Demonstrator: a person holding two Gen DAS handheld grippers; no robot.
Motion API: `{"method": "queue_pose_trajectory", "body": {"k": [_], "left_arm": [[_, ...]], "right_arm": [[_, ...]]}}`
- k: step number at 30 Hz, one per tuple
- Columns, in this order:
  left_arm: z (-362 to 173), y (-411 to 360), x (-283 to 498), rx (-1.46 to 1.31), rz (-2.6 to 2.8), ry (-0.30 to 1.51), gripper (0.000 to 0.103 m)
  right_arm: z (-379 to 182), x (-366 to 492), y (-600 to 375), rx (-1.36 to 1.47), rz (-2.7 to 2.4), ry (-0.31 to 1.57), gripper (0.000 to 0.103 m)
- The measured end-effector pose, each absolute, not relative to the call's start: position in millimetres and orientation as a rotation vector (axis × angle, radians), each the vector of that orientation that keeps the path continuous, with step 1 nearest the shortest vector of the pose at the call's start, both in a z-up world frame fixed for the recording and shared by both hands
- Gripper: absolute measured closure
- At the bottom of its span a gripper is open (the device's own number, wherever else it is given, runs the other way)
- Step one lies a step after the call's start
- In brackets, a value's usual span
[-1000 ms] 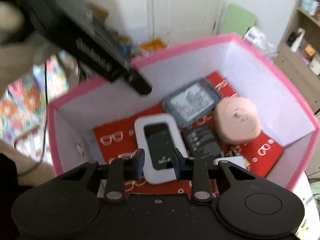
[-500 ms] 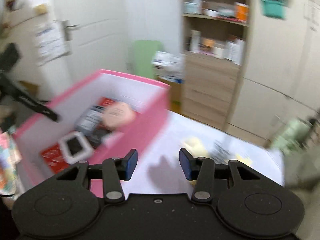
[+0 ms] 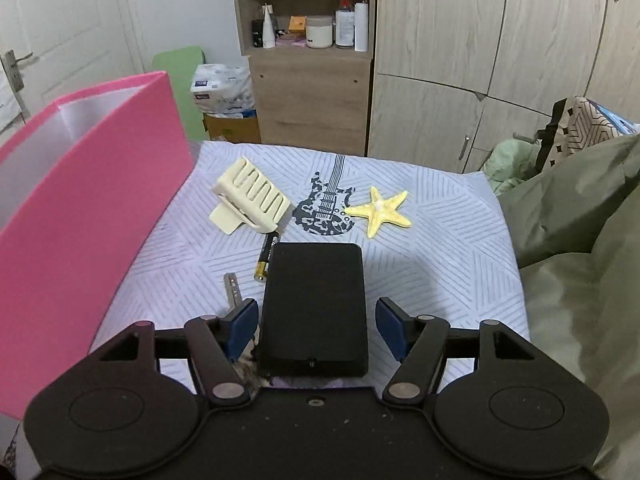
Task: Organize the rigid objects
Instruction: 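Grasp the black power bank with the right gripper, then place the black power bank in the box beside the charger and release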
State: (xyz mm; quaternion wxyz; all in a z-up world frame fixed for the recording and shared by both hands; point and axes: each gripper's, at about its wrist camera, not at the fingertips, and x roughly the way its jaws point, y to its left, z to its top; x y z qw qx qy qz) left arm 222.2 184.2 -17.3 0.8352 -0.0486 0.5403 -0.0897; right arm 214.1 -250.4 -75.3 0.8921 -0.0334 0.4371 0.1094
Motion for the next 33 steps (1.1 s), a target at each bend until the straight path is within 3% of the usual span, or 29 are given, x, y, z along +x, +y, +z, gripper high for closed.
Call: {"method": "queue_pose_trajectory", "body": {"k": [14, 25, 28, 33], "left_arm": [[-17.6, 184.6, 222.3, -0.107, -0.193, 1.144, 0.088], [-18.6, 190.6, 222.2, -0.132, -0.199, 1.139, 0.088], [-18.9, 194.0, 222.6, -0.157, -0.203, 1.142, 0.088], [-19.7, 191.0, 219.5, -0.136, -0.205, 1.134, 0.088]], "right_arm": [[-70.5, 220.9, -260.8, 0.027, 0.244, 0.872, 0.037], [34.0, 176.2, -208.2, 0.006, 0.623, 0.633, 0.037], [49.5, 173.9, -168.4, -0.087, 0.801, 0.625, 0.037], [37.2, 188.9, -89.7, -0.534, 0.930, 0.700, 0.037]]}}
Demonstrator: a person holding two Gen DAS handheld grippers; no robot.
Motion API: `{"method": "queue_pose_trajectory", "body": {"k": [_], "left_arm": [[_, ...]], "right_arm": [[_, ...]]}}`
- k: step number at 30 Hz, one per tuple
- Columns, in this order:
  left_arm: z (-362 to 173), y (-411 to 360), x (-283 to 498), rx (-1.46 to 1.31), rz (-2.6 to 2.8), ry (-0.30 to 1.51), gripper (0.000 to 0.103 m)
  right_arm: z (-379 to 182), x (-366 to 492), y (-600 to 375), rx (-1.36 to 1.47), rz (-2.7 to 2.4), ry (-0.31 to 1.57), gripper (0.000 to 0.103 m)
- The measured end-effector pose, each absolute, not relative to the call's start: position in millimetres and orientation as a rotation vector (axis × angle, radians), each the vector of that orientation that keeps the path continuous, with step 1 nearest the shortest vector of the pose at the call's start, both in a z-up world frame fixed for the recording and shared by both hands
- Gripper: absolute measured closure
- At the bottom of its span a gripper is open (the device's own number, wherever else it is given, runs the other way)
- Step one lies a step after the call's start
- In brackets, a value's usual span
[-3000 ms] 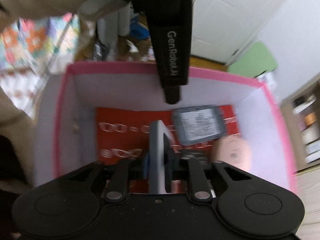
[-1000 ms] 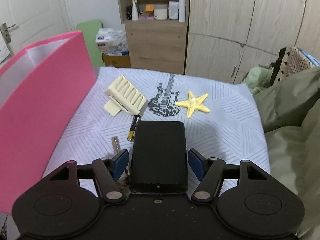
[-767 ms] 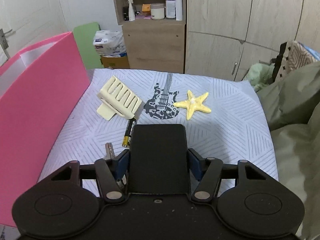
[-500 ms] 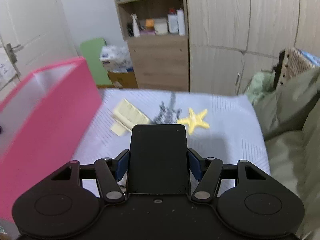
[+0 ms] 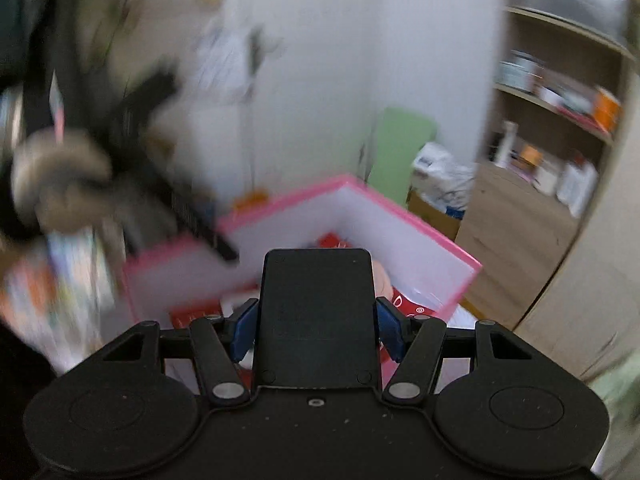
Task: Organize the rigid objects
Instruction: 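Place the black power bank in the box beside the charger and release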
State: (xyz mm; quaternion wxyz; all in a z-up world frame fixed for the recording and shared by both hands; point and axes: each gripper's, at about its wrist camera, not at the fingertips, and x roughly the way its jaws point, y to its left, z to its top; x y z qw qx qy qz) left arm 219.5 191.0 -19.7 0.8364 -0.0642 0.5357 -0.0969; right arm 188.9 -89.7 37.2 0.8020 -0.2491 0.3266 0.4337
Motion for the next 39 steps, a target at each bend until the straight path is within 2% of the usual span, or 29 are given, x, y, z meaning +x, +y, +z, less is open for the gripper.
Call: {"method": "queue_pose_trajectory", "body": {"k": [5, 14, 21, 31, 37, 39], "left_arm": [[-18.1, 183.4, 217.6, -0.097, -0.198, 1.122, 0.088], [-19.4, 192.7, 217.6, -0.126, -0.234, 1.116, 0.088], [-20.9, 197.9, 216.9, -0.140, -0.265, 1.104, 0.088], [-21.8, 201.1, 216.9, -0.137, -0.304, 1.097, 0.087], [-21.3, 201.2, 218.2, -0.136, -0.311, 1.106, 0.087], [-21.6, 200.9, 219.4, -0.136, -0.311, 1.110, 0.087]], "right_arm": [[13.9, 214.0, -44.4, -0.837, 1.017, 0.886, 0.037], [-17.3, 214.9, -15.0, -1.084, 1.122, 1.053, 0.037], [-34.8, 212.6, -12.6, -1.053, 1.115, 1.166, 0.037], [-47.3, 216.9, -11.4, -0.984, 1.123, 1.157, 0.037], [-52.4, 211.7, -11.5, -1.055, 1.122, 1.039, 0.038], [-51.8, 212.7, -13.4, -1.041, 1.097, 1.013, 0.035]]}}
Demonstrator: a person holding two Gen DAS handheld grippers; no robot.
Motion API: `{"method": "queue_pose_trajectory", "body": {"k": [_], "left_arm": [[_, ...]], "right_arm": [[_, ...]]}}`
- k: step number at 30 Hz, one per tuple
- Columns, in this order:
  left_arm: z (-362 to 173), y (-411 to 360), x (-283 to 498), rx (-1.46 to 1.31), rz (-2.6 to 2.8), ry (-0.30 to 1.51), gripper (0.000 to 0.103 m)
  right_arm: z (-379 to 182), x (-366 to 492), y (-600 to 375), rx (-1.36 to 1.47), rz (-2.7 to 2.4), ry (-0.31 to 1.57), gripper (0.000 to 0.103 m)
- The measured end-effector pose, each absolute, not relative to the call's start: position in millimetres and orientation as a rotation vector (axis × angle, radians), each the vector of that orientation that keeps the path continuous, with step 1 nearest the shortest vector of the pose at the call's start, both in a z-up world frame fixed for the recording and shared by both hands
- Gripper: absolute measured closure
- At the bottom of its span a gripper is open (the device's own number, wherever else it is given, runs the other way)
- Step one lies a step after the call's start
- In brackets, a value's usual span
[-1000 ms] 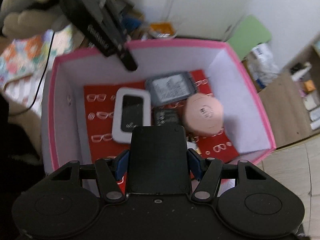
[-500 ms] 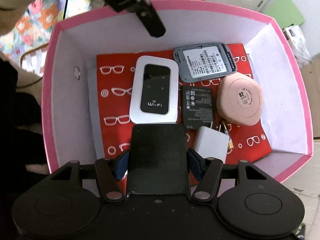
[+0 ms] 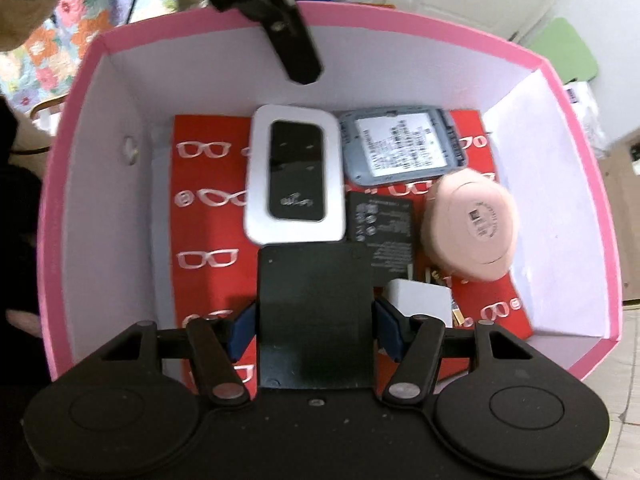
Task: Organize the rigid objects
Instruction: 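Place the black power bank in the box beside the charger and release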
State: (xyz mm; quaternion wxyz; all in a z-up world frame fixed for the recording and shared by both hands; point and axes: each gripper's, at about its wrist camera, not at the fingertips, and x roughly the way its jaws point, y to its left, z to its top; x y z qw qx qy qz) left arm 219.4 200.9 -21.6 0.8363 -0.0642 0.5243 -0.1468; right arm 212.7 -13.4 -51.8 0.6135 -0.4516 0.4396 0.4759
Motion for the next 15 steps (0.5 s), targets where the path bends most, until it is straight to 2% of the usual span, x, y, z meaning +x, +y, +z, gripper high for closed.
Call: {"method": "queue_pose_trajectory", "body": {"k": [4, 15], "left_arm": [[-22.1, 201.6, 220.6, -0.143, -0.305, 1.120, 0.087], [-23.4, 201.7, 217.1, -0.175, -0.271, 1.104, 0.087]], "right_arm": [[-40.4, 213.5, -26.2, -0.964, 1.073, 0.950, 0.034], [23.9, 197.2, -138.5, -0.407, 0.800, 0.661, 0.030]]}}
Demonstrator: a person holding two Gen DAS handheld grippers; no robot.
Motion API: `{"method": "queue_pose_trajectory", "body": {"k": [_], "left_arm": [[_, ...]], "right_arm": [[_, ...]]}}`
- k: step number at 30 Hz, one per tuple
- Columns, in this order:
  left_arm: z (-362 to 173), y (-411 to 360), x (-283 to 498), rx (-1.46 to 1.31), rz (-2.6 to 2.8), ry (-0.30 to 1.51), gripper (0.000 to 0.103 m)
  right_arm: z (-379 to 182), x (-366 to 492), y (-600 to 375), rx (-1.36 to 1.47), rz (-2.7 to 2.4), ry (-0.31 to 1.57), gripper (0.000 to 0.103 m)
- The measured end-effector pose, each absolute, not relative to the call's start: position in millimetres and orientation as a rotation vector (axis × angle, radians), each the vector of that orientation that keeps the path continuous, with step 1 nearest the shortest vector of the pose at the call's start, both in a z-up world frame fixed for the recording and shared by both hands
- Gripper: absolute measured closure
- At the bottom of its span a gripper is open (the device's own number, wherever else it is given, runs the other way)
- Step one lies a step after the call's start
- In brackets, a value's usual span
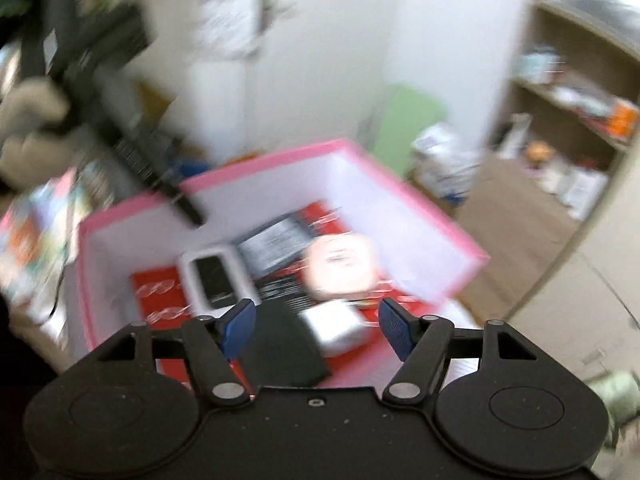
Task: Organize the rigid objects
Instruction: 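Place the black power bank in the box beside the charger and release, then grasp the cream plastic holder with the right gripper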
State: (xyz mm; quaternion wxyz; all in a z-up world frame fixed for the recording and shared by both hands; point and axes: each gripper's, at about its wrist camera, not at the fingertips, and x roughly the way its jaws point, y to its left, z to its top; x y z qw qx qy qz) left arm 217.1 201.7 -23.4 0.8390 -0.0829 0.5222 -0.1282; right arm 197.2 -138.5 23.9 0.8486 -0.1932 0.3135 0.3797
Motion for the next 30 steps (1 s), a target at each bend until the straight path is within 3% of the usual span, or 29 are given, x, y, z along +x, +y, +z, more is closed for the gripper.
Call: {"method": "queue_pose_trajectory", "body": {"k": [4, 13, 30], "left_arm": [[-23.0, 201.3, 216.5, -0.197, -0.241, 1.107, 0.087], [-18.2, 185.0, 219.5, -0.152, -0.145, 1.131, 0.087], [-16.7, 176.8, 222.7, -0.218, 0.016, 1.139, 0.087]], "right_arm": [[21.0, 187.7, -183.3, -0.301, 0.655, 0.618, 0.030], [-32.9, 185.6, -261.8, -0.163, 0.422, 0.741, 0.029], [-71.2, 198.1, -273.0, -0.180, 0.578, 0.598, 0.029]]}}
